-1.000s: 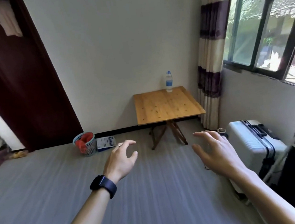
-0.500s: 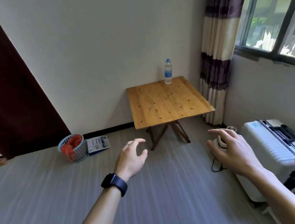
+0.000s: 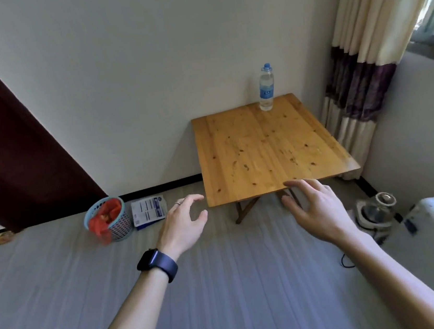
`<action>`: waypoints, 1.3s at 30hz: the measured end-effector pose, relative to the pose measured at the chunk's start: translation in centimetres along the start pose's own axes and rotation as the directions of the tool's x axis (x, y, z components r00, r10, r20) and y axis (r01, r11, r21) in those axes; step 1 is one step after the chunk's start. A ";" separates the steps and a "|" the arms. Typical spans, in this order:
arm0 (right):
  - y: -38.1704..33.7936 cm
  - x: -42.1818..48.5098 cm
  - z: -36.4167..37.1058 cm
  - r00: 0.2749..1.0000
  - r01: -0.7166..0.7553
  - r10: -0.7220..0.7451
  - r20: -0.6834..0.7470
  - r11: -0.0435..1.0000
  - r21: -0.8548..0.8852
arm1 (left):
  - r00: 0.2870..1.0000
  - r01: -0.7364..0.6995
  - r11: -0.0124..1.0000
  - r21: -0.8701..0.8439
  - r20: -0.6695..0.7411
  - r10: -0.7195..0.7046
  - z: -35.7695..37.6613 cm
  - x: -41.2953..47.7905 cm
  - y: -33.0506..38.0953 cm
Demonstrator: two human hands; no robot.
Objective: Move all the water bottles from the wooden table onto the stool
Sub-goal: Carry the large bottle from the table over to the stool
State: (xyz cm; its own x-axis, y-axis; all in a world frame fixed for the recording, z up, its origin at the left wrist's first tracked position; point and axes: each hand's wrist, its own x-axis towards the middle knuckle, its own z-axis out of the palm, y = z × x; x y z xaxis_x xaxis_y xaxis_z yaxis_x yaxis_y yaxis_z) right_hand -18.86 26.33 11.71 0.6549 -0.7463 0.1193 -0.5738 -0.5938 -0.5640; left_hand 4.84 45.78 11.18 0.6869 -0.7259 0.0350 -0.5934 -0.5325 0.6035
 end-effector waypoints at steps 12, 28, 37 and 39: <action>-10.1 24.3 16.1 0.991 -0.030 0.028 0.129 0.999 0.012 | 0.995 0.082 0.996 0.026 0.062 -0.083 -5.0 23.0 -17.9; -15.7 51.4 30.1 0.955 -0.291 0.288 0.071 0.956 0.034 | 0.935 0.041 0.995 0.090 0.348 -0.070 -8.8 55.9 -30.8; -15.1 64.7 33.1 0.875 -0.483 0.475 0.090 0.863 0.146 | 0.826 -0.184 0.971 0.152 0.559 0.069 -6.6 75.2 -28.4; -15.2 67.5 33.0 0.863 -0.505 0.497 0.091 0.848 0.158 | 0.792 -0.272 0.947 0.171 0.598 0.119 -5.7 79.1 -27.5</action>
State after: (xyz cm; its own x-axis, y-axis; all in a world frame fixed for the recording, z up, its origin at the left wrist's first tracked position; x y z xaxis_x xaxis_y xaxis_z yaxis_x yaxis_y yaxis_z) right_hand 50.29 -5.04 1.34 0.3249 -0.9116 -0.2520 -0.7400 -0.0791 -0.6679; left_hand 77.90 5.45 1.93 0.2227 -0.8991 -0.3768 -0.8206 -0.3815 0.4254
